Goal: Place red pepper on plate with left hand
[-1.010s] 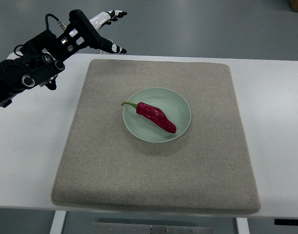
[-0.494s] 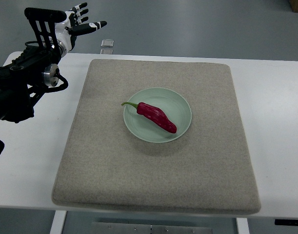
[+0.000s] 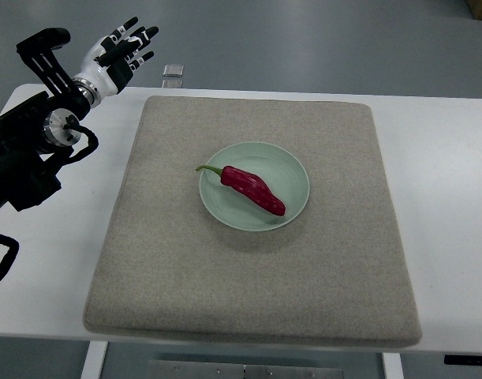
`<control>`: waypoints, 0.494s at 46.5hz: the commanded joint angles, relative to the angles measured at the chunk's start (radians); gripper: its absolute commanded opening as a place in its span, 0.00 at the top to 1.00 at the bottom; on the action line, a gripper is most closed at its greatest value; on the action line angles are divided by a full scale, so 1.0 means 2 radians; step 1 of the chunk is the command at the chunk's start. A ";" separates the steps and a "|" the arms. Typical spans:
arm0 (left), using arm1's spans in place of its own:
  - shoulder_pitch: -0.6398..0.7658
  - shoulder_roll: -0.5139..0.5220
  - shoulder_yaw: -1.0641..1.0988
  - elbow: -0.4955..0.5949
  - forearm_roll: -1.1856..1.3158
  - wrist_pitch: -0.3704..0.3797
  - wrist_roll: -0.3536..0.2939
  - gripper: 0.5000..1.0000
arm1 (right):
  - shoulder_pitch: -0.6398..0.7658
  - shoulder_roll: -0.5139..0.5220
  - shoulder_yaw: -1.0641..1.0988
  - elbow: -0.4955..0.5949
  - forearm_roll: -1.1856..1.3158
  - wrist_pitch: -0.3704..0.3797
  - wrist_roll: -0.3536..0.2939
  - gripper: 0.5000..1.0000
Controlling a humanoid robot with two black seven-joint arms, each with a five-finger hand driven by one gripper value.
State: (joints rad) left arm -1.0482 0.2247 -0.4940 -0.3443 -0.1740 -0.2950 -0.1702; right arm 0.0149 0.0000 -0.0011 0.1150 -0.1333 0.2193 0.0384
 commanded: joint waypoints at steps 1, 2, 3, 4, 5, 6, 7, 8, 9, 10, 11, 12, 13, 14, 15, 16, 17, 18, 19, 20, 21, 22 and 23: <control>0.005 0.000 -0.001 0.007 -0.012 -0.046 -0.001 0.08 | 0.000 0.000 0.000 0.000 0.000 0.000 0.000 0.14; 0.006 0.000 -0.001 0.008 -0.013 -0.050 -0.001 0.08 | 0.000 0.000 0.000 0.000 0.000 0.000 0.000 0.14; 0.006 0.000 -0.001 0.008 -0.014 -0.052 -0.001 0.08 | 0.000 0.000 0.000 0.000 0.000 0.000 0.000 0.14; 0.006 -0.001 -0.001 0.008 -0.014 -0.051 -0.001 0.08 | 0.000 0.000 0.000 0.000 0.000 0.000 0.000 0.14; 0.006 -0.001 -0.001 0.008 -0.014 -0.049 -0.002 0.08 | 0.000 0.000 0.000 0.000 0.000 0.000 0.000 0.14; 0.006 0.000 -0.001 0.008 -0.014 -0.047 -0.003 0.08 | 0.000 0.000 0.000 0.000 0.000 0.000 0.000 0.14; 0.006 -0.001 0.000 0.008 -0.014 -0.044 -0.004 0.08 | 0.000 0.000 0.000 0.001 0.000 0.000 0.000 0.14; 0.006 -0.001 0.000 0.008 -0.014 -0.041 -0.005 0.08 | 0.000 0.000 0.001 0.000 0.000 0.000 0.000 0.14; 0.006 0.000 0.000 0.007 -0.014 -0.038 -0.008 0.08 | -0.001 0.000 0.000 0.000 0.000 0.000 0.000 0.14; 0.007 0.000 0.000 0.007 -0.014 -0.037 -0.008 0.08 | 0.000 0.000 0.000 0.000 0.000 0.000 0.000 0.14; 0.007 0.000 0.000 0.007 -0.013 -0.037 -0.008 0.08 | 0.000 0.000 0.001 0.000 0.000 0.000 0.000 0.14; 0.007 0.000 0.000 0.007 -0.013 -0.037 -0.009 0.07 | -0.001 0.000 0.001 0.000 0.000 0.000 0.000 0.14; 0.008 0.000 0.001 0.007 -0.013 -0.037 -0.009 0.07 | 0.000 0.000 0.000 0.000 0.000 0.000 0.000 0.14; 0.009 0.000 0.001 0.007 -0.013 -0.037 -0.009 0.07 | -0.001 0.000 0.000 0.000 0.000 0.000 0.000 0.14; 0.010 0.000 0.001 0.007 -0.013 -0.037 -0.010 0.07 | 0.000 0.000 0.000 0.000 0.000 0.000 0.000 0.14; 0.011 0.000 0.001 0.007 -0.013 -0.037 -0.010 0.07 | 0.000 0.000 0.000 0.000 0.000 0.000 0.000 0.14; 0.011 0.000 0.001 0.007 -0.010 -0.037 -0.010 0.06 | 0.000 0.000 0.000 0.000 0.000 0.000 0.000 0.14; 0.011 0.000 0.001 0.007 -0.010 -0.037 -0.010 0.05 | 0.000 0.000 0.000 0.000 0.000 0.000 0.000 0.14; 0.011 0.000 0.001 0.007 -0.008 -0.037 -0.010 0.04 | 0.000 0.000 0.001 0.000 0.000 0.000 0.000 0.14; 0.011 0.000 0.001 0.007 -0.007 -0.037 -0.010 0.02 | 0.000 0.000 0.000 0.000 0.000 0.000 0.000 0.14; 0.011 0.000 0.001 0.007 -0.007 -0.037 -0.010 0.02 | 0.000 0.000 0.000 0.000 0.000 0.000 0.000 0.14; 0.011 0.000 0.001 0.007 -0.007 -0.037 -0.010 0.02 | 0.000 0.000 0.000 0.000 0.000 0.000 0.000 0.14; 0.011 0.000 0.001 0.007 -0.007 -0.037 -0.010 0.02 | 0.000 0.000 0.000 0.000 0.000 0.000 0.000 0.14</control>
State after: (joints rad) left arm -1.0264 0.2239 -0.4924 -0.3298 -0.1893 -0.3682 -0.1901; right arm 0.0152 0.0000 -0.0013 0.1152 -0.1335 0.2194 0.0383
